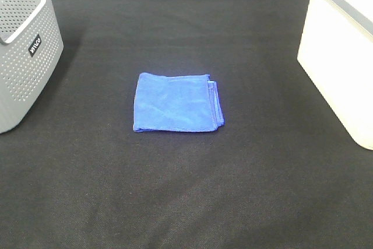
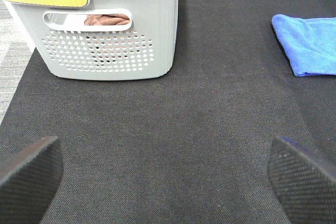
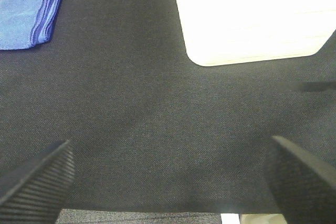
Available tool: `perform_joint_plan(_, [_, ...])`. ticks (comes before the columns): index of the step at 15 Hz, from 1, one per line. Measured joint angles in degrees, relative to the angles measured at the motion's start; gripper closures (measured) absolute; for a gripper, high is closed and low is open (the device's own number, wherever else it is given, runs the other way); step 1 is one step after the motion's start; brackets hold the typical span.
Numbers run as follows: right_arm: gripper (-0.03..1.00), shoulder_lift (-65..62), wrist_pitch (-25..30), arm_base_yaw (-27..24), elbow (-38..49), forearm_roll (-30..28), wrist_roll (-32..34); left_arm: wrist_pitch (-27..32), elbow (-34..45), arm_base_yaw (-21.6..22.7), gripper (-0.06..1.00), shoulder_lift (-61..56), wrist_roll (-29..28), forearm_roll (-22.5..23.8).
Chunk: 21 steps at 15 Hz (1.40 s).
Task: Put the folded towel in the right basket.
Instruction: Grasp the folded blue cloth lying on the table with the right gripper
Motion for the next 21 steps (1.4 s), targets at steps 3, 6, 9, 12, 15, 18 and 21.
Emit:
perform_joint_plan(3, [0.02, 0.00, 0.00, 0.00, 0.00, 0.00, 0.00, 0.00, 0.00, 0.00, -0.04, 0.00, 0.00, 0.00])
perform_joint_plan(6, [0.02, 0.00, 0.00, 0.00, 0.00, 0.00, 0.00, 0.00, 0.00, 0.00, -0.04, 0.00, 0.00, 0.00])
perform_joint_plan(9, [0.02, 0.00, 0.00, 0.00, 0.00, 0.00, 0.00, 0.00, 0.00, 0.00, -0.04, 0.00, 0.00, 0.00])
perform_joint_plan(12, [0.02, 0.00, 0.00, 0.00, 0.00, 0.00, 0.00, 0.00, 0.00, 0.00, -0.04, 0.00, 0.00, 0.00])
perform_joint_plan(15, [0.02, 0.00, 0.00, 0.00, 0.00, 0.00, 0.00, 0.00, 0.00, 0.00, -0.04, 0.00, 0.00, 0.00])
perform_joint_plan(18, [0.02, 0.00, 0.00, 0.00, 0.00, 0.00, 0.00, 0.00, 0.00, 0.00, -0.04, 0.00, 0.00, 0.00])
perform_joint_plan(21, [0.02, 0.00, 0.00, 0.00, 0.00, 0.00, 0.00, 0.00, 0.00, 0.00, -0.04, 0.00, 0.00, 0.00])
